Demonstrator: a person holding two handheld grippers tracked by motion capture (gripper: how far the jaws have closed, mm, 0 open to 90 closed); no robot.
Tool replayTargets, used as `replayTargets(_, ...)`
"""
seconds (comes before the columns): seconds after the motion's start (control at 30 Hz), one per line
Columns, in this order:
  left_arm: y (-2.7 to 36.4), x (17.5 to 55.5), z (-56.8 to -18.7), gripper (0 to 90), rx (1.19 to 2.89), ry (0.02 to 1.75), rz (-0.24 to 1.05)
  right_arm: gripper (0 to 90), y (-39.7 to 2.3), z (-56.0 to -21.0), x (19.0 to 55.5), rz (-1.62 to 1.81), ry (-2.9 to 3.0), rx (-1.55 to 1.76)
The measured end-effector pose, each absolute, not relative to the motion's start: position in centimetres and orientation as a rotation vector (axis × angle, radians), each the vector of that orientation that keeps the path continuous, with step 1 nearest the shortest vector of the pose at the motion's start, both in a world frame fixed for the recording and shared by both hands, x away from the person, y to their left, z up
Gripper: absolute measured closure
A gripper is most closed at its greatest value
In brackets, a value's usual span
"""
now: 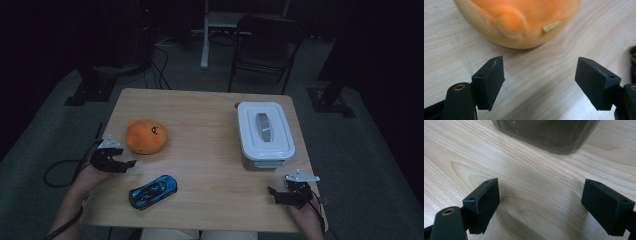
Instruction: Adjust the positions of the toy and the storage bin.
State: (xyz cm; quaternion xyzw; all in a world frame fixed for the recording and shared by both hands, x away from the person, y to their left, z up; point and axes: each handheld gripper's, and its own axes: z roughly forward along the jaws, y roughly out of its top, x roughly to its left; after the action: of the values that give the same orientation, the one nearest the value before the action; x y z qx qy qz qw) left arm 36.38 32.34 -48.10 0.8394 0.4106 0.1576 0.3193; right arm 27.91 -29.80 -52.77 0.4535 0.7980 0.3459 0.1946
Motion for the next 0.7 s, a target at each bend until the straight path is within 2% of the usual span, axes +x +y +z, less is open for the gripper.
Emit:
replayTargets(0.33,32.2,38.0,-48.8,26.0,2.196,1.099,0.434,14.6,-29.8,-52.8,27.9,0.97,2.237,1.271)
replayTargets(0.37,31.8,38.1,-49.1,29.5,2.204,1.081,0.455,14.6,-29.8,-52.8,27.9,0.969,2.237,1.272)
replayTargets(0.47,31.5,38.2,-49.4,30.6,2.219,1.075,0.469,14.7,-29.8,-52.8,27.9,0.969,2.237,1.273)
replayTargets(0.57,31.1,38.4,-50.1,36.4,2.231,1.09,0.47,14.6,-29.8,-52.8,27.9,0.969,2.237,1.273)
replayTargets(0.7,31.2,38.6,-50.2,51.4,2.228,1.116,0.495,14.6,-29.8,-52.8,27.9,0.969,2.237,1.273)
